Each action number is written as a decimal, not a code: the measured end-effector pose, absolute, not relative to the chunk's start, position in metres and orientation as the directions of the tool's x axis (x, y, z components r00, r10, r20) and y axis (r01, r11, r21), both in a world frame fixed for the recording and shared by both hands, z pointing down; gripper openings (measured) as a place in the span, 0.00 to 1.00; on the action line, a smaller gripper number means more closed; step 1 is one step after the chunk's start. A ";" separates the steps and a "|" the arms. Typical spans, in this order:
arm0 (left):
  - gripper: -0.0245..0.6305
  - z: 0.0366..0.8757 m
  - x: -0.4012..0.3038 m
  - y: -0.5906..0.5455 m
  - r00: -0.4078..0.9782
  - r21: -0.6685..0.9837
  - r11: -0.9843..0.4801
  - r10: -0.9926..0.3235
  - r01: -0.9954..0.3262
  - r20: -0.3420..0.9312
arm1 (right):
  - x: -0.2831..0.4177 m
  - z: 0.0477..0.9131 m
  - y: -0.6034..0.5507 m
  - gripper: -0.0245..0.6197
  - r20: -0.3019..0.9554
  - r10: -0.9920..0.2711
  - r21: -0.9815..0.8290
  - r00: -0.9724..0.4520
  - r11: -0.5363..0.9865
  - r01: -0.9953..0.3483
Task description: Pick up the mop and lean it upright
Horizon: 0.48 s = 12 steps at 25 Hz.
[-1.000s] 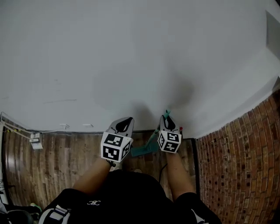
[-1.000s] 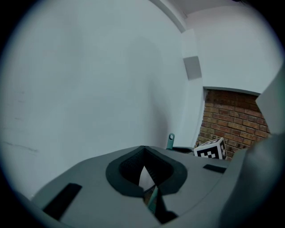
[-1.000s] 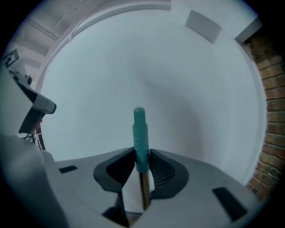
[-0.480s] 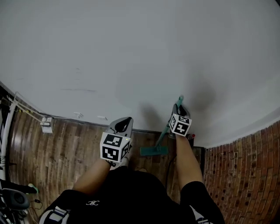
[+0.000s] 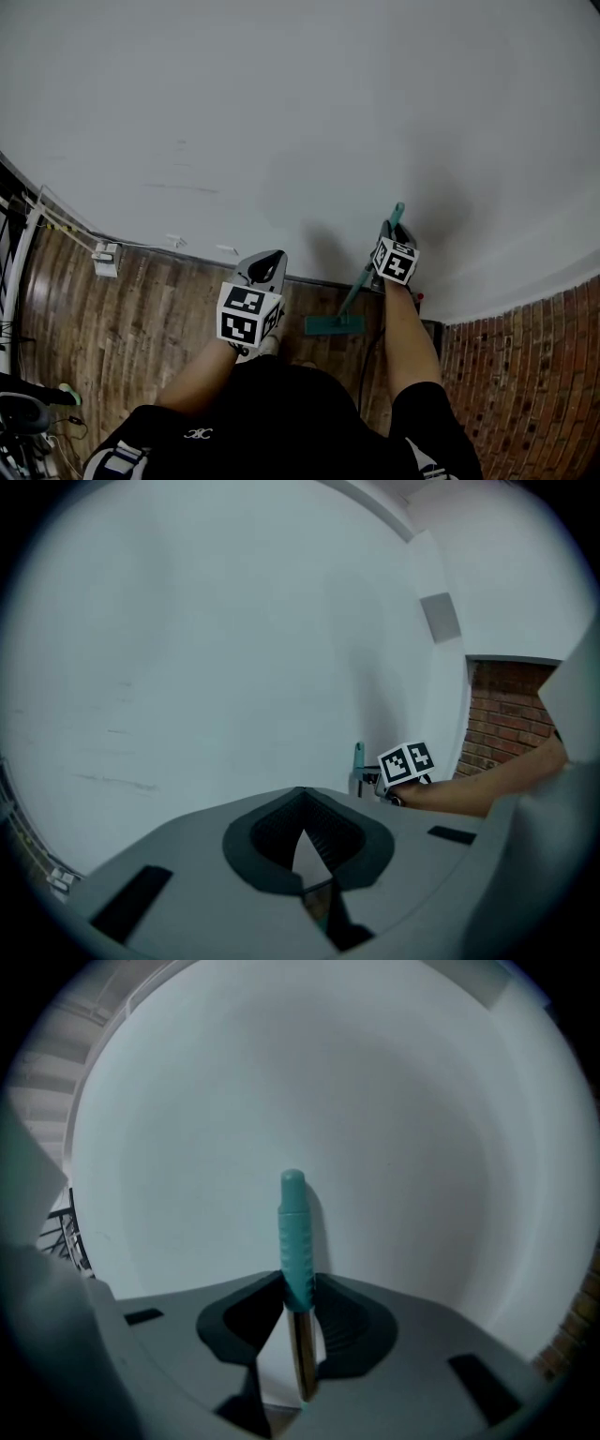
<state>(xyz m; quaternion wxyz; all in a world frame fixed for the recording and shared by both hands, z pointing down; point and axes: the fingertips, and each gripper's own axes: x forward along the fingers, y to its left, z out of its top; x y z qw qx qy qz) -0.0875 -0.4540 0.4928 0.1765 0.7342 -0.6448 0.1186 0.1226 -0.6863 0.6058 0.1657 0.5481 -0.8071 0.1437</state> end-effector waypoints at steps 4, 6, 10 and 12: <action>0.03 0.490 -0.084 -0.455 0.159 0.115 -0.123 -0.904 -0.986 0.398 | 0.129 0.611 -0.682 0.34 0.433 -0.820 -0.122 -0.374 0.357 -0.926; 0.03 0.489 -0.085 -0.458 0.169 0.122 -0.132 -0.904 -0.984 0.393 | 0.133 0.602 -0.674 0.51 0.397 -0.838 -0.125 -0.375 0.356 -0.926; 0.03 0.488 -0.081 -0.469 0.200 0.141 -0.157 -0.903 -0.978 0.381 | 0.137 0.553 -0.643 0.38 0.300 -0.870 -0.120 -0.392 0.373 -0.920; 0.03 0.488 -0.071 -0.476 0.230 0.151 -0.185 -0.899 -0.971 0.374 | 0.145 0.520 -0.624 0.06 0.237 -0.901 -0.067 -0.362 0.357 -0.932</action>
